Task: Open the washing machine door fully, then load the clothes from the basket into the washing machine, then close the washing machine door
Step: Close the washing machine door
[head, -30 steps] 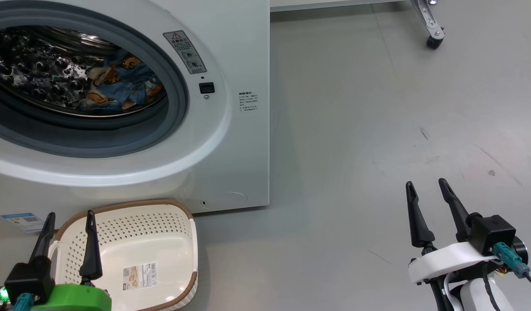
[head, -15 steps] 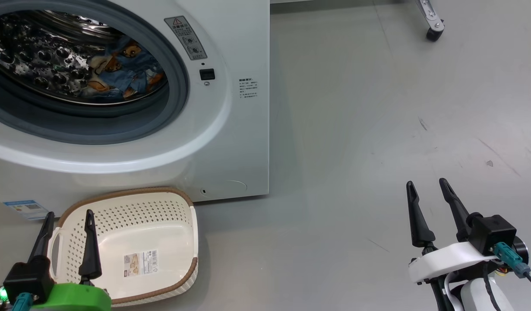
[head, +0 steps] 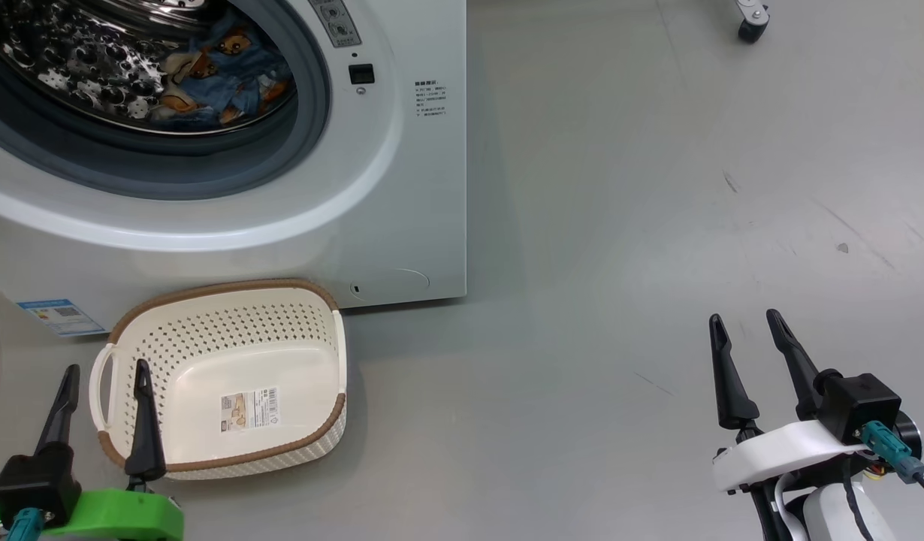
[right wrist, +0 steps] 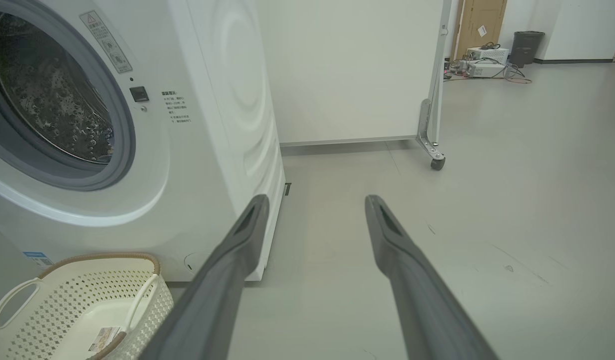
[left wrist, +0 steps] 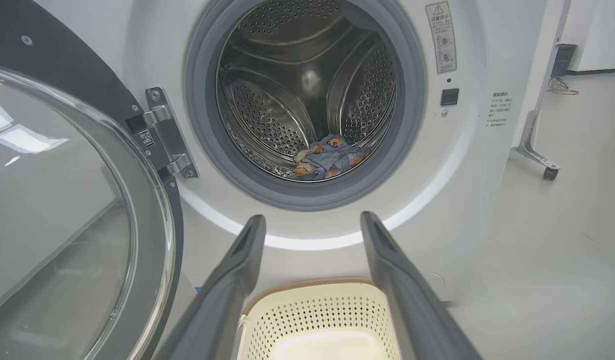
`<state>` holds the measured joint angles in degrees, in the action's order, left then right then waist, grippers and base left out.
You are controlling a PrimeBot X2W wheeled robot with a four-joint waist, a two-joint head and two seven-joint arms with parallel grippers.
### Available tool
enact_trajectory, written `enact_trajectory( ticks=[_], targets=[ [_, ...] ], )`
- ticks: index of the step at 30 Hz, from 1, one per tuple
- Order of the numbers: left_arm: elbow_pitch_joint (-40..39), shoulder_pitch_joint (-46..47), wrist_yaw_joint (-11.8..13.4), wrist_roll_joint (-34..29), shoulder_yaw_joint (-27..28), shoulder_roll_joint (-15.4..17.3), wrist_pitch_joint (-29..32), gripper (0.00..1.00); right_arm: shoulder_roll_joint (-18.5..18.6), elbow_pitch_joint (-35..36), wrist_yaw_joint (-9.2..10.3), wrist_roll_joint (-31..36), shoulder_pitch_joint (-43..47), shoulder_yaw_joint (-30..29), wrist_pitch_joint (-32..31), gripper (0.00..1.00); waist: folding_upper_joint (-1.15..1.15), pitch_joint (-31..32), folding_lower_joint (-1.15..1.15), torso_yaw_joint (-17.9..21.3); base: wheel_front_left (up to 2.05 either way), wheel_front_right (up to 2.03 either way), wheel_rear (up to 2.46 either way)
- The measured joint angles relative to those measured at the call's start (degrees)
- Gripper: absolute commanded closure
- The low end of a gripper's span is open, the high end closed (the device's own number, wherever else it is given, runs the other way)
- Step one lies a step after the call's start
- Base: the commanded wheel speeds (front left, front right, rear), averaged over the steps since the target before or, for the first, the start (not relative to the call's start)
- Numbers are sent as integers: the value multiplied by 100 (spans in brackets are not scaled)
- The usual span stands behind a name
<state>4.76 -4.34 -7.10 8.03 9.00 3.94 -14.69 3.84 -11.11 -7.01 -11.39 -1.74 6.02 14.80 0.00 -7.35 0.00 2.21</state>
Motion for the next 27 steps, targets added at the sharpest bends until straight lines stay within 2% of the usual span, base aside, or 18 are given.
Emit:
enact_trajectory(
  ticks=[27],
  targets=[
    [-23,1,0,-1,41,-73,0,0,4,-35,0,0,0,7,0,0,0,111,0,-129,-62,62,0]
  ],
)
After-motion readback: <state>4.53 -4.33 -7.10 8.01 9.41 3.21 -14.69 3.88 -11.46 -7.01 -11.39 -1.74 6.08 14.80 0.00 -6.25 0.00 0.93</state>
